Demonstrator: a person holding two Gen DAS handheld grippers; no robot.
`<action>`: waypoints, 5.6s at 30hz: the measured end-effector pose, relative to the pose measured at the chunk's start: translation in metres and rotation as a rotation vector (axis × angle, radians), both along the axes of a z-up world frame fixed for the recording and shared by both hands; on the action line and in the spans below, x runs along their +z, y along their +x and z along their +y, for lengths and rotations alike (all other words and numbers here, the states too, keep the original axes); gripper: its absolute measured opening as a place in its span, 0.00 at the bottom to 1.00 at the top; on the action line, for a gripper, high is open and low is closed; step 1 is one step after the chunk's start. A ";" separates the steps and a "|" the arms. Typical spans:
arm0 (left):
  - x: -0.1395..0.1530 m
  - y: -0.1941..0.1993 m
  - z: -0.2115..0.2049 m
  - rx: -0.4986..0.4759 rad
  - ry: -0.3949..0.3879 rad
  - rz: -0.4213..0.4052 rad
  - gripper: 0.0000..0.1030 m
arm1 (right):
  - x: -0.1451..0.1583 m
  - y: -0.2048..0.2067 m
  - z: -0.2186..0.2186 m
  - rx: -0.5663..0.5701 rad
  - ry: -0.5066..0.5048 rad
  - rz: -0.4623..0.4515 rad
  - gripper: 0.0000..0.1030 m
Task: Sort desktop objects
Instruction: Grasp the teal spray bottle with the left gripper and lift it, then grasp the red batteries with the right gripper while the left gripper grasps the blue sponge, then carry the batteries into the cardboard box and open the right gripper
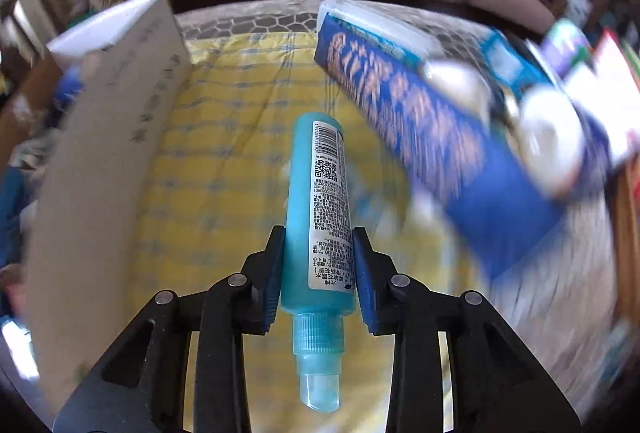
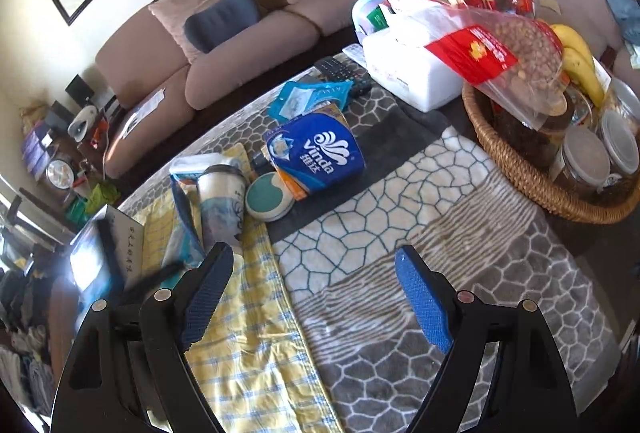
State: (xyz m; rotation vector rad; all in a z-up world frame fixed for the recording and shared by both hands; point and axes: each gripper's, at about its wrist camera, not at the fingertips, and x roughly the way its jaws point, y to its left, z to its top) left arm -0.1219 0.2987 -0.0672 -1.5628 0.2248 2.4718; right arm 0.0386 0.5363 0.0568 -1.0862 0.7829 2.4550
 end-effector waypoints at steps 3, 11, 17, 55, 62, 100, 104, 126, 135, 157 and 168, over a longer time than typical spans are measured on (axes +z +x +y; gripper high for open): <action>0.010 0.061 -0.026 -0.101 -0.061 0.010 0.29 | -0.003 0.000 -0.001 -0.006 -0.015 -0.004 0.82; -0.021 0.185 -0.065 -0.312 -0.196 -0.031 0.30 | -0.002 -0.003 -0.016 -0.013 -0.013 0.003 0.82; -0.013 0.176 -0.068 -0.271 -0.193 -0.005 0.71 | -0.002 0.004 -0.018 -0.030 0.015 -0.012 0.82; 0.069 0.160 -0.204 -0.174 0.275 0.203 0.26 | -0.157 -0.190 -0.219 0.866 0.486 -0.126 0.51; 0.068 0.157 -0.198 -0.157 0.251 0.246 0.26 | -0.157 -0.192 -0.218 0.912 0.365 -0.094 0.18; 0.135 0.070 -0.390 0.216 0.658 0.436 0.26 | 0.055 -0.088 -0.308 0.746 0.252 0.223 0.18; 0.131 0.063 -0.403 0.257 0.636 0.446 0.26 | 0.056 -0.091 -0.330 0.787 0.188 0.231 0.18; 0.092 0.049 -0.392 0.381 0.418 0.270 0.26 | 0.011 -0.096 -0.404 0.971 0.191 0.086 0.18; 0.096 0.057 -0.366 0.305 0.371 0.297 0.25 | -0.001 -0.093 -0.417 1.025 0.228 0.042 0.19; 0.113 0.065 -0.362 0.210 0.414 0.375 0.25 | 0.006 -0.097 -0.403 0.999 0.228 0.038 0.17; 0.109 0.067 -0.339 0.086 0.451 0.334 0.44 | 0.011 -0.102 -0.367 0.918 0.204 0.036 0.18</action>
